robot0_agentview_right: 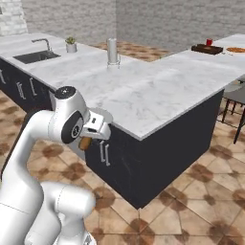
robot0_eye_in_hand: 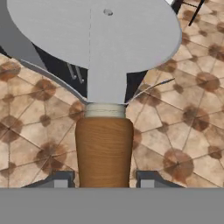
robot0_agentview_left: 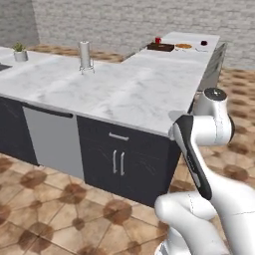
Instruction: Take the pizza cutter from the drawer on the right and place it on the dining counter for cutting.
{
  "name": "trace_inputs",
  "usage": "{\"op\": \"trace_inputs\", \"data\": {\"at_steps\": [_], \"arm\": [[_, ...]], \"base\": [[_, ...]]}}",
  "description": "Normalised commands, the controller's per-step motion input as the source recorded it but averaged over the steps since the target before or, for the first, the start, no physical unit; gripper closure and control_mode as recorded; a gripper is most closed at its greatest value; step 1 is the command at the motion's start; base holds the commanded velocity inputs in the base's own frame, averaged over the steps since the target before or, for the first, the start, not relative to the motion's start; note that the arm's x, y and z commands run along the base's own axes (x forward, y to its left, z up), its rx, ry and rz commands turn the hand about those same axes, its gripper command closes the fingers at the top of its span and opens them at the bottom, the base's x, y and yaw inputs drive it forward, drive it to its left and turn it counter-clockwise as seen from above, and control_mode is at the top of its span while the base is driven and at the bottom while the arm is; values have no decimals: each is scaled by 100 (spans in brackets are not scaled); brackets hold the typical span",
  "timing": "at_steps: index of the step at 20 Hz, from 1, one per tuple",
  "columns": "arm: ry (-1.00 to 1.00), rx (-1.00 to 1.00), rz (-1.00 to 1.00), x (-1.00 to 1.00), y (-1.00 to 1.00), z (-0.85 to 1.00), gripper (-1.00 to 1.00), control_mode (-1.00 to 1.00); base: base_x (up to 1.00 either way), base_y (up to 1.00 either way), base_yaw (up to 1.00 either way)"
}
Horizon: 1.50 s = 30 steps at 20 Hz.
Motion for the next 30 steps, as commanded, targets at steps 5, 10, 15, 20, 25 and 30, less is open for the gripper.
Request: {"op": "trace_inputs", "data": {"at_steps": [5, 10, 15, 20, 25, 30], "arm": [[0, 0, 0, 0, 0, 0, 100, 100], [0, 0, 0, 0, 0, 0, 100, 100], [0, 0, 0, 0, 0, 0, 100, 100], [0, 0, 0, 0, 0, 0, 100, 100], [0, 0, 0, 0, 0, 0, 100, 100], [0, 0, 0, 0, 0, 0, 100, 100]], "base": [[10, -100, 0], [37, -100, 0], [54, -100, 2], [58, -100, 3], [62, -100, -1], [76, -100, -15]]}}
